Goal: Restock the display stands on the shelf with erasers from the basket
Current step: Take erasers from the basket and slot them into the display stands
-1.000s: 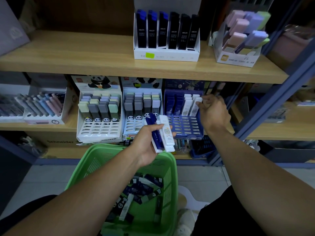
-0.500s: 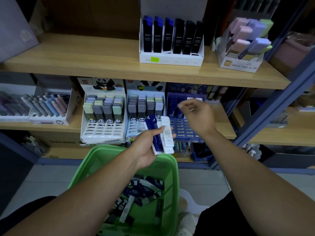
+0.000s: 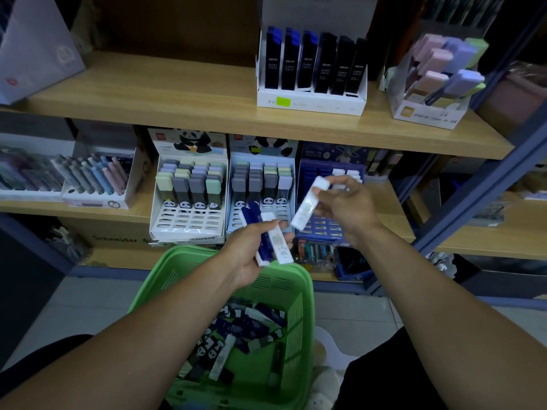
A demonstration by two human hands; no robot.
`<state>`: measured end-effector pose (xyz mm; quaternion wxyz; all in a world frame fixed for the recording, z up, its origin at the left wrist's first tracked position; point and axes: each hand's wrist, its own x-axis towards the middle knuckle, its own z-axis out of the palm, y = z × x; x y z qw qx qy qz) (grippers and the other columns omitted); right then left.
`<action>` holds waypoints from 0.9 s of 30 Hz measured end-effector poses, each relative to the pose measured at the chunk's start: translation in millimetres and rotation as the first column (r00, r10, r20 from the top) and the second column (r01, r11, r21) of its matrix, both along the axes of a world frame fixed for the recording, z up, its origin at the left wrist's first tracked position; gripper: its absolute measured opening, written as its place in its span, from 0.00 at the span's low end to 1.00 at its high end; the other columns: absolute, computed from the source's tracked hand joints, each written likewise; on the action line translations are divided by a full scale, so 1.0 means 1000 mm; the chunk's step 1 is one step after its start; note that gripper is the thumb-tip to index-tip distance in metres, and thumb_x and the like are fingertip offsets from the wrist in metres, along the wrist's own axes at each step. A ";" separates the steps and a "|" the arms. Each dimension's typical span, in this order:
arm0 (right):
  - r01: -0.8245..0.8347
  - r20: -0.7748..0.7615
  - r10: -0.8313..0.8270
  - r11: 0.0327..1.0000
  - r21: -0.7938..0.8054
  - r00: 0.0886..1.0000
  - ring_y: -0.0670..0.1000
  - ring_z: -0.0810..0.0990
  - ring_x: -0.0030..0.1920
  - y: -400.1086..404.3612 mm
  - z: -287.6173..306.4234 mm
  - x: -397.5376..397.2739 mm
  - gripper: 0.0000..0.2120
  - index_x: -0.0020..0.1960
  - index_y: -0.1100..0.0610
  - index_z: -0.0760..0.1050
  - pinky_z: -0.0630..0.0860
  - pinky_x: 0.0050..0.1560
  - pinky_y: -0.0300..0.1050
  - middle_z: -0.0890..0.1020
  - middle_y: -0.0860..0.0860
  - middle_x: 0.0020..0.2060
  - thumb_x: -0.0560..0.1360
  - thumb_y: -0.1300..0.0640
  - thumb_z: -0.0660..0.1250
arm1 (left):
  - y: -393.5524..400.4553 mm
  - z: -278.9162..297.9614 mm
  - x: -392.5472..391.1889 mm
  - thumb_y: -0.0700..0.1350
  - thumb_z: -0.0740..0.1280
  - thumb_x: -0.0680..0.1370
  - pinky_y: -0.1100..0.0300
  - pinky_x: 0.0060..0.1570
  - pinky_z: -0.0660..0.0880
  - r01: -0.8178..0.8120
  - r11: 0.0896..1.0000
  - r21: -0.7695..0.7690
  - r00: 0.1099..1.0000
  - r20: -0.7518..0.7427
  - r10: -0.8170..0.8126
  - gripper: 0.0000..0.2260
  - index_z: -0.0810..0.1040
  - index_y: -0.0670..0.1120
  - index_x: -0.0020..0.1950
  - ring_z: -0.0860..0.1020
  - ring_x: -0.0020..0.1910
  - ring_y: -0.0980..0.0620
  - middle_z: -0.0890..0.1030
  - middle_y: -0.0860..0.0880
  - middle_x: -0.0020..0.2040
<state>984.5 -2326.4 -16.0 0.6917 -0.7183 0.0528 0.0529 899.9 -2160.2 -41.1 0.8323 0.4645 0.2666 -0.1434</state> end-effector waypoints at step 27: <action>0.006 0.303 0.211 0.812 -0.584 0.929 0.54 0.79 0.52 -0.057 -0.011 0.031 0.05 0.53 0.57 0.76 0.79 0.57 0.54 0.79 0.55 0.53 0.78 0.59 0.70 | -0.011 -0.007 0.007 0.37 0.71 0.77 0.50 0.50 0.83 -0.011 1.000 0.021 0.999 0.048 0.010 0.15 0.76 0.36 0.63 0.84 0.54 0.42 0.84 0.38 0.54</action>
